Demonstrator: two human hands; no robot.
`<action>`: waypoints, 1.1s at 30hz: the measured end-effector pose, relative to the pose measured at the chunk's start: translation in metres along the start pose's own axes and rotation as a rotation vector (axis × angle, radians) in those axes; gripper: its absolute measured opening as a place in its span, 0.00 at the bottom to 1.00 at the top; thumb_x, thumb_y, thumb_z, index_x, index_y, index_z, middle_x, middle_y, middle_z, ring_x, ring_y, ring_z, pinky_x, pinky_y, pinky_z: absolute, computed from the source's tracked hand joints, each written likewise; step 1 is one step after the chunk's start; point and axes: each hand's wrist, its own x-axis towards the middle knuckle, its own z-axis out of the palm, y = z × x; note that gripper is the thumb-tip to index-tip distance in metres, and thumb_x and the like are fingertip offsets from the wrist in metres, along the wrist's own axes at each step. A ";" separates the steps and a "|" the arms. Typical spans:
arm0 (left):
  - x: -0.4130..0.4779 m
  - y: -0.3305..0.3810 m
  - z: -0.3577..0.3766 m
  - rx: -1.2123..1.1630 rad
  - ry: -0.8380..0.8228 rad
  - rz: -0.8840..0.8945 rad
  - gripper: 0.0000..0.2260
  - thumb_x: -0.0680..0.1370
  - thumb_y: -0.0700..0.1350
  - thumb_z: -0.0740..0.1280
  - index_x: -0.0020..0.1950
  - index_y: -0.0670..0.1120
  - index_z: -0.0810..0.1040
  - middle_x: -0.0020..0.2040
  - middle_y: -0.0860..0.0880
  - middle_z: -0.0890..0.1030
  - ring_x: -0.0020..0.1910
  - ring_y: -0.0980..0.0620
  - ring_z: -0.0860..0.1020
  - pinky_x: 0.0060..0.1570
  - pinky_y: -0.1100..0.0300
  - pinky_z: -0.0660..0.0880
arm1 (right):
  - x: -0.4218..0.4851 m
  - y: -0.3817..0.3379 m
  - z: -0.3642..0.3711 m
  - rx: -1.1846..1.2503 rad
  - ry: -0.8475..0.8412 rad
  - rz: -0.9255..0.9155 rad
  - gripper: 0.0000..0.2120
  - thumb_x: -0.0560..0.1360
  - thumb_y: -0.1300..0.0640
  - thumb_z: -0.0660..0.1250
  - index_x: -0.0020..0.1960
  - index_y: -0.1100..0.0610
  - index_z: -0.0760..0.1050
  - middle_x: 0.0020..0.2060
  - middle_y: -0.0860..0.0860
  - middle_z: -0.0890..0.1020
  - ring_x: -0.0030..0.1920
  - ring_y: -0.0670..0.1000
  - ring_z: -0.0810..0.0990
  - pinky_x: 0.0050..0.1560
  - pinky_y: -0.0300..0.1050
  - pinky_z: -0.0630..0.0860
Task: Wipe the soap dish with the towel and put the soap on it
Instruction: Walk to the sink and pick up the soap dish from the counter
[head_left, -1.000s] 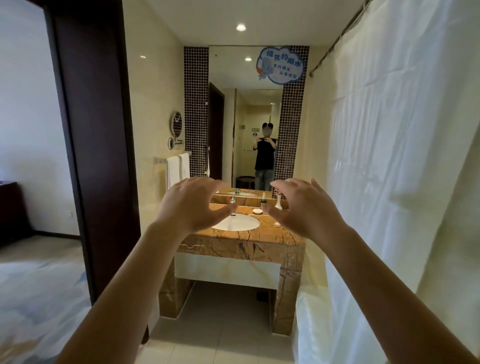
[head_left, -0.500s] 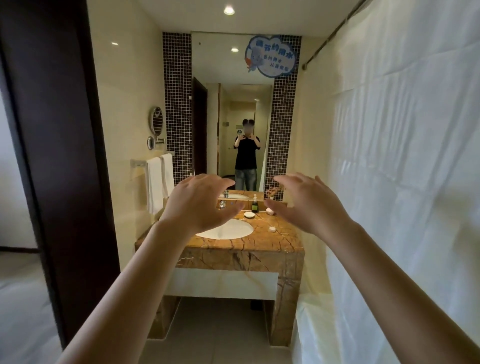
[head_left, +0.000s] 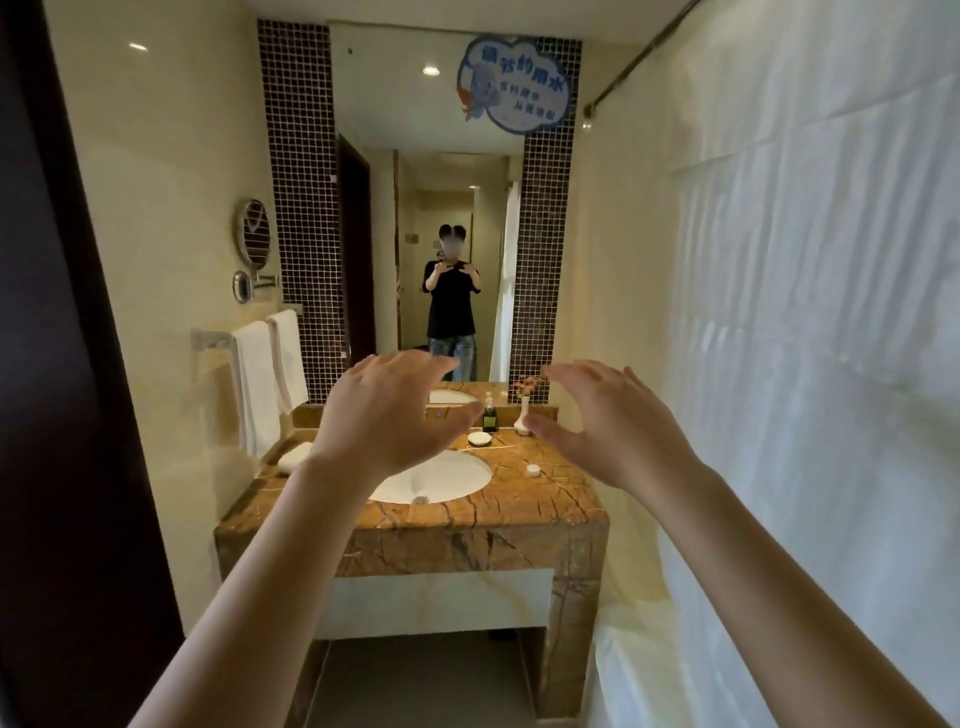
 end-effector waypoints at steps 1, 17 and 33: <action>0.007 -0.003 0.007 0.003 0.004 0.001 0.31 0.74 0.69 0.52 0.69 0.53 0.69 0.66 0.52 0.76 0.64 0.51 0.73 0.62 0.50 0.68 | 0.009 0.003 0.006 0.001 -0.001 0.000 0.35 0.72 0.30 0.52 0.72 0.49 0.62 0.70 0.49 0.70 0.70 0.51 0.67 0.73 0.58 0.58; 0.111 -0.064 0.113 0.056 -0.028 -0.070 0.32 0.73 0.71 0.51 0.69 0.54 0.68 0.66 0.53 0.77 0.65 0.51 0.73 0.62 0.50 0.70 | 0.148 0.050 0.102 -0.006 -0.012 -0.052 0.37 0.71 0.27 0.50 0.70 0.50 0.66 0.64 0.49 0.76 0.64 0.51 0.74 0.67 0.55 0.65; 0.218 -0.185 0.185 0.045 -0.001 0.012 0.32 0.72 0.71 0.51 0.68 0.54 0.70 0.65 0.52 0.78 0.65 0.50 0.74 0.61 0.48 0.71 | 0.284 0.024 0.188 -0.006 0.016 0.021 0.36 0.71 0.28 0.51 0.69 0.51 0.68 0.64 0.51 0.77 0.62 0.53 0.75 0.63 0.55 0.69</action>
